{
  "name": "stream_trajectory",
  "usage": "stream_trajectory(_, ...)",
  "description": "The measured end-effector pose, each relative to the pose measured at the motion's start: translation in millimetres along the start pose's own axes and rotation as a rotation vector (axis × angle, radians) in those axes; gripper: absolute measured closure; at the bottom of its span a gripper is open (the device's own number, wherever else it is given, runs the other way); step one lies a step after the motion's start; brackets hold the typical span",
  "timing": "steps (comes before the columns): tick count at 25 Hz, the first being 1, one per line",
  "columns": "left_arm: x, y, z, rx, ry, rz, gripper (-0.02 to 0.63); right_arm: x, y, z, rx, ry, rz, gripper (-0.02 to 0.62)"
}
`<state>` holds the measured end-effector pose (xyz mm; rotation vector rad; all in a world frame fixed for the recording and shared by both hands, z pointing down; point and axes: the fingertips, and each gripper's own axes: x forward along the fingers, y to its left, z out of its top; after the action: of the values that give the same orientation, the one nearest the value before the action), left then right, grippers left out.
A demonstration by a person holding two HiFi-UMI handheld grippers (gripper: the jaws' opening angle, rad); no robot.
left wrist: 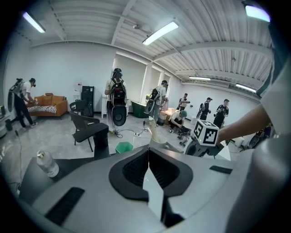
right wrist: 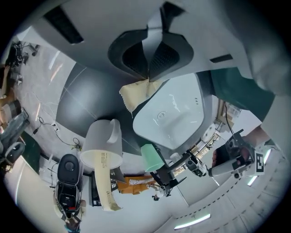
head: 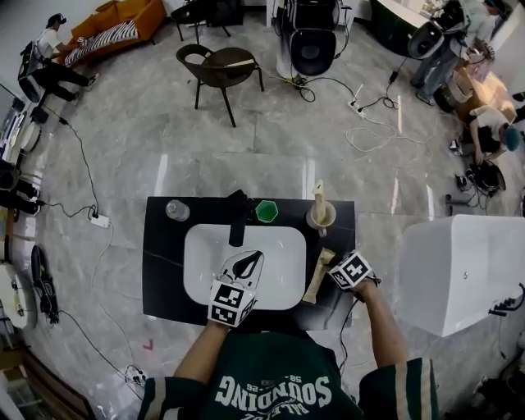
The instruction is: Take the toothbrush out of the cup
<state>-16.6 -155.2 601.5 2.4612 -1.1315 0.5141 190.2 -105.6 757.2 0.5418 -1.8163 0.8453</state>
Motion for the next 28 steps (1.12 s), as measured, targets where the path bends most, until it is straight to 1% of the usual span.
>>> stream_trajectory(8, 4.0, 4.8, -5.2, -0.018, 0.018, 0.023, 0.590, 25.3, 4.4, -3.7, -0.016, 0.020, 0.075, 0.548)
stream_trajectory(13, 4.6, 5.6, -6.2, -0.022, 0.022, 0.026, 0.589, 33.7, 6.0, -2.9, -0.006, 0.011, 0.082, 0.548)
stream_trajectory(22, 1.7, 4.4, -7.5, -0.015, 0.026, 0.022, 0.589, 37.1, 0.9, -3.8, 0.074, -0.067, 0.066, 0.546)
stream_trajectory(25, 0.2, 4.5, -6.1, -0.011, 0.025, 0.021, 0.590, 33.5, 3.5, -0.6, 0.098, -0.104, 0.079, 0.545)
stream_trajectory(28, 0.1, 2.7, -4.8, -0.007, 0.022, 0.014, 0.590, 29.4, 3.8, -0.2, 0.116, -0.121, 0.074, 0.541)
